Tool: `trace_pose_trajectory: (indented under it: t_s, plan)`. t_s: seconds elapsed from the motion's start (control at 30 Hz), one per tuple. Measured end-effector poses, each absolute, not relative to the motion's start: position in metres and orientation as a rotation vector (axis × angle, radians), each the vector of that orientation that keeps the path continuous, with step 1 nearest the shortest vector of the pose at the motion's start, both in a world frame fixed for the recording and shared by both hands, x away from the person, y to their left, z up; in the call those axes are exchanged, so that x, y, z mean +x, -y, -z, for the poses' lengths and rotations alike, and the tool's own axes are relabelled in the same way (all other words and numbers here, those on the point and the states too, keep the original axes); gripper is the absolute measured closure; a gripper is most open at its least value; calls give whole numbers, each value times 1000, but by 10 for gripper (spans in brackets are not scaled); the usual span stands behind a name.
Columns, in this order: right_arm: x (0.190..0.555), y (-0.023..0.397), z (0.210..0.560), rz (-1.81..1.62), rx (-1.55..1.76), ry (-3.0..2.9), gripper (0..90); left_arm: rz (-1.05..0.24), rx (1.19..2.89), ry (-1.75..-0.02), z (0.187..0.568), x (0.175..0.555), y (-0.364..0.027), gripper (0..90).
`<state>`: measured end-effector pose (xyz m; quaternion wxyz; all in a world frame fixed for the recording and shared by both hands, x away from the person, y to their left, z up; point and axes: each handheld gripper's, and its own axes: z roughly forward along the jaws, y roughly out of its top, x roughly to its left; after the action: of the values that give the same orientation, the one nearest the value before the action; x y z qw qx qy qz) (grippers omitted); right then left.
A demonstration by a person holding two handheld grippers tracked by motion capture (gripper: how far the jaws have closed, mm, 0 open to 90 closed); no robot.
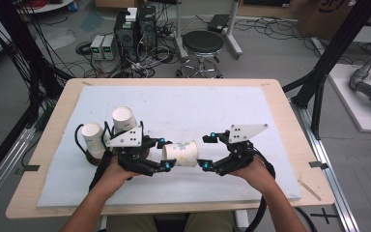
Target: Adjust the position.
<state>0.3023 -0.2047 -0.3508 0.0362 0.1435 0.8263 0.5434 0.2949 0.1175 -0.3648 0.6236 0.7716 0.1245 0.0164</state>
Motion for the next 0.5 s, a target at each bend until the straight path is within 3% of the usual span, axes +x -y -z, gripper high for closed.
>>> trace_pose_trajectory:
  t_s: [0.5]
  plan:
    - [301, 197, 370, -1742, 384, -2624, 196, 6, 1765, -219, 366, 293, -111, 374]
